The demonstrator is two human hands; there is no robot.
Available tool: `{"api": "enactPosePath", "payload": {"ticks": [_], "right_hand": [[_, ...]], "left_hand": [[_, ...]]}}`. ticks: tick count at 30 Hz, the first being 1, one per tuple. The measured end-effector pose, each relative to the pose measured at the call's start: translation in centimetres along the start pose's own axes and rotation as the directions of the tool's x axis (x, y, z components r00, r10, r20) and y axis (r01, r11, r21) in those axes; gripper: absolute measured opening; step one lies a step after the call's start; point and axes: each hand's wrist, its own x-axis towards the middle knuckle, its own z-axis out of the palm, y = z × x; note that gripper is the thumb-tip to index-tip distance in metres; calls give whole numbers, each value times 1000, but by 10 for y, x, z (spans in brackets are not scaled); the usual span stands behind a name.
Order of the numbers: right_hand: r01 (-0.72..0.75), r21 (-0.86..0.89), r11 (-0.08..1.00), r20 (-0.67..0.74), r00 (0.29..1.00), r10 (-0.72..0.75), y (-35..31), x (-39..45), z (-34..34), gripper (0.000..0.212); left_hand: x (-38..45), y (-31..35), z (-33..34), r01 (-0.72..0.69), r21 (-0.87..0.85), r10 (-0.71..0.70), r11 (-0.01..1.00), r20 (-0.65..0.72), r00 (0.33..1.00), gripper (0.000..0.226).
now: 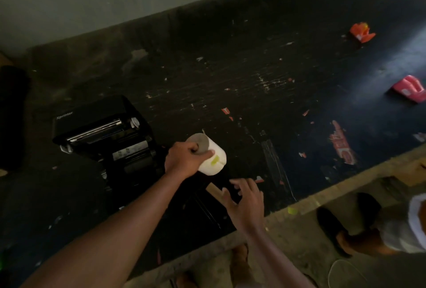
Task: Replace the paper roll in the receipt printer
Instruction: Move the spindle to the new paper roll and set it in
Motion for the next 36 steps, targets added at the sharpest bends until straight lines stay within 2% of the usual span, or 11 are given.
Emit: {"api": "enactPosePath", "payload": {"ticks": [3, 6, 8, 12, 16, 19, 23, 27, 31, 34, 36], "right_hand": [[86, 91, 992, -79, 994, -79, -32, 18, -18, 37], [208, 80, 975, -77, 976, -202, -58, 33, -29, 46], [274, 45, 961, -47, 961, -272, -69, 37, -30, 47], [331, 38, 943, -67, 942, -328, -82, 31, -25, 31], [333, 98, 938, -41, 943, -330, -91, 24, -22, 16], [310, 127, 942, -9, 950, -312, -99, 20, -24, 13], [359, 131, 924, 38, 930, -367, -104, 12, -27, 13], [240, 109, 965, 67, 967, -247, -77, 14, -36, 18], [105, -123, 987, 253, 965, -71, -35, 19, -29, 17], [112, -210, 971, 303, 952, -44, -26, 16, -14, 22], [136, -242, 961, 284, 957, -64, -24, 18, -6, 27]], "left_hand": [[-7, -11, -17, 52, -251, -44, 967, 36, 998, 39], [-22, -20, -25, 51, -373, -56, 926, -4, 998, 39], [-31, -24, -27, 59, -412, -73, 909, -18, 997, 42], [-49, -35, -30, 28, -424, -69, 905, -82, 994, 43], [-64, -45, -28, 50, -432, -114, 901, -125, 986, 62], [-70, -54, -30, 55, -451, -129, 891, -135, 982, 62], [-78, -63, -36, 79, -527, -181, 846, -143, 973, 62], [-80, -73, -46, 112, -632, -258, 767, -144, 955, 44], [-86, -85, -57, 68, -691, -239, 720, -154, 959, 20], [-89, -96, -66, 56, -739, -245, 671, -150, 958, 29], [-94, -100, -71, 64, -780, -251, 622, -121, 960, 26]]}}
